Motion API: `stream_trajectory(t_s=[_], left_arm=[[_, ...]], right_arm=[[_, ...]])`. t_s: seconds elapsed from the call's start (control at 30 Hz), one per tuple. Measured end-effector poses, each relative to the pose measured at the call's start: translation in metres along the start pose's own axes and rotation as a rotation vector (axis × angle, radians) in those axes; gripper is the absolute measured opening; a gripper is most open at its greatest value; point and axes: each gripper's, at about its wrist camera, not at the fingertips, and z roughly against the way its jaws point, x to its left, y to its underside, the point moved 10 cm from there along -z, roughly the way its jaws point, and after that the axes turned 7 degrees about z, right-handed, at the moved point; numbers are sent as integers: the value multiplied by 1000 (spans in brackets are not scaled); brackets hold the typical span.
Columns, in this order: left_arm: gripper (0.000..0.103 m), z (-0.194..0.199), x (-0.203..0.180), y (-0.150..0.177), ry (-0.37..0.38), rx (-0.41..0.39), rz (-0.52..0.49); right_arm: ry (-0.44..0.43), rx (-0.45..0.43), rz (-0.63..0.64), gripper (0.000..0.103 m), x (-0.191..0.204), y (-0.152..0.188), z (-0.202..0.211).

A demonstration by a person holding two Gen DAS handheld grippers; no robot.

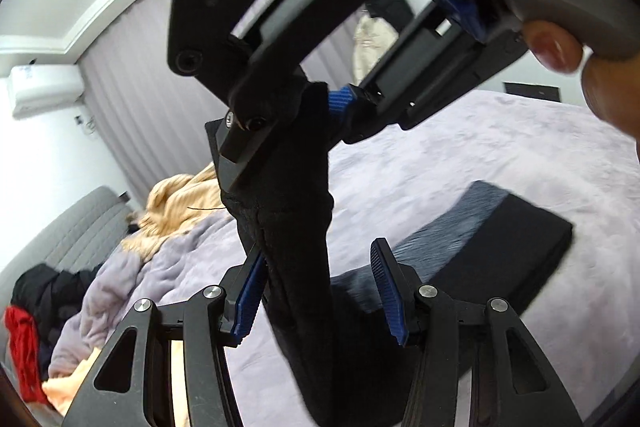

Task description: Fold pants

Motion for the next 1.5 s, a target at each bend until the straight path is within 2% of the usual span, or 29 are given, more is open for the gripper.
stream_trajectory(t_s=[0.13,0.17,0.2,0.33,0.43,0.53,0.63,0.7,0.83,0.9,0.97,1.03,1.1,1.17,1.3,1.37,1.5], left_arm=[[54,-11,-68,-5,61,29,-84],[63,-15,-82,-2,73,42,-106],[66,-21,-94,1,99,59,-107],[67,-45,-137,25,149,159,-158],[67,-49,-146,45,208,249,-162],[67,-46,-136,51,262,290,-115],[79,-45,-117,47,342,339,-24],[82,-42,-98,40,374,350,62],[82,-39,-42,28,334,316,163],[82,-40,-21,31,279,317,189],[82,-49,0,43,205,342,206],[82,-65,16,61,172,406,253],[82,-83,23,91,173,496,293],[101,-90,26,109,177,529,363],[103,-93,23,127,233,571,503],[103,-88,18,127,239,572,509],[103,-80,11,119,183,504,404]], right_arm=[[43,-58,-100,20,-57,28,38],[58,-68,-118,20,-70,36,42],[59,-79,-142,19,-84,45,46],[70,-88,-266,19,-139,86,44],[73,-70,-362,19,-177,119,31],[88,-55,-409,19,-200,147,19],[37,-104,-448,18,-209,156,21],[44,-113,-430,18,-208,156,21],[70,-117,-398,19,-208,160,22],[65,-125,-407,18,-210,160,22],[73,-137,-411,18,-209,163,22],[80,-151,-417,18,-209,167,24],[83,-163,-433,19,-209,168,26],[94,-161,-457,22,-205,168,25],[122,-142,-496,26,-201,172,31],[139,-151,-527,28,-199,175,38],[208,-131,-515,34,-193,183,51]])
